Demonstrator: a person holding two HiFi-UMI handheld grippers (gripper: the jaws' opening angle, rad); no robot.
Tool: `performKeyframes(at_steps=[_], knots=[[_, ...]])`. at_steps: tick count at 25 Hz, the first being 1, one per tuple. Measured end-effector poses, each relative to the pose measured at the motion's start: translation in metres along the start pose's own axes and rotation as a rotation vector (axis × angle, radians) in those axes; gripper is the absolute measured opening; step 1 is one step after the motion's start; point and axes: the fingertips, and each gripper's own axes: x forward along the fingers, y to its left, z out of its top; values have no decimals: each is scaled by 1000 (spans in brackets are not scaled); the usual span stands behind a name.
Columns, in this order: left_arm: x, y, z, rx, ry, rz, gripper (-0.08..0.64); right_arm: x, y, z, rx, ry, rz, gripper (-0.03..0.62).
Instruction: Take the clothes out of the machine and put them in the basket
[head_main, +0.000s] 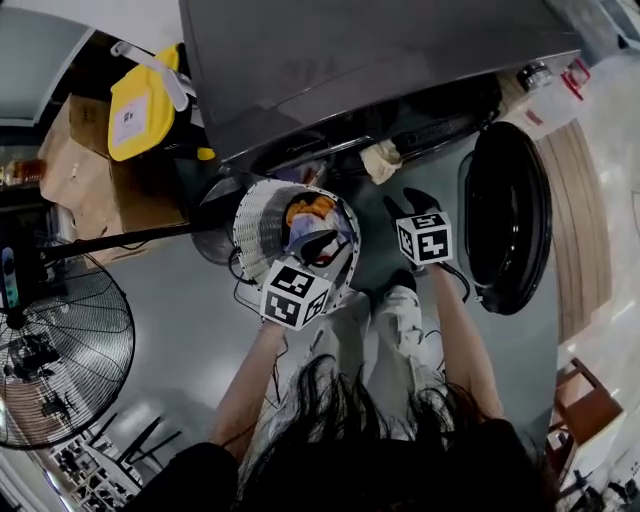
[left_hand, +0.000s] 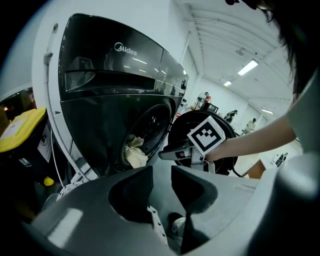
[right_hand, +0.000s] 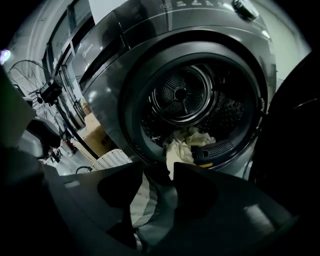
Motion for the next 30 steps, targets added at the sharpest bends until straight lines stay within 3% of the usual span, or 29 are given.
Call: performKeyframes(at_steps=[13, 27, 28, 30], knots=[[43, 24, -9, -15, -2, 59, 113, 91, -46, 5, -153, 63, -8, 221], [78, 65, -39, 6, -2, 88, 113, 159, -68, -9, -217, 104, -44, 265], [77, 67, -40, -2, -6, 93, 113, 163, -72, -11, -221, 117, -57, 259], [78, 71, -42, -19, -14, 102, 113, 168, -79, -13, -229, 144, -92, 172]])
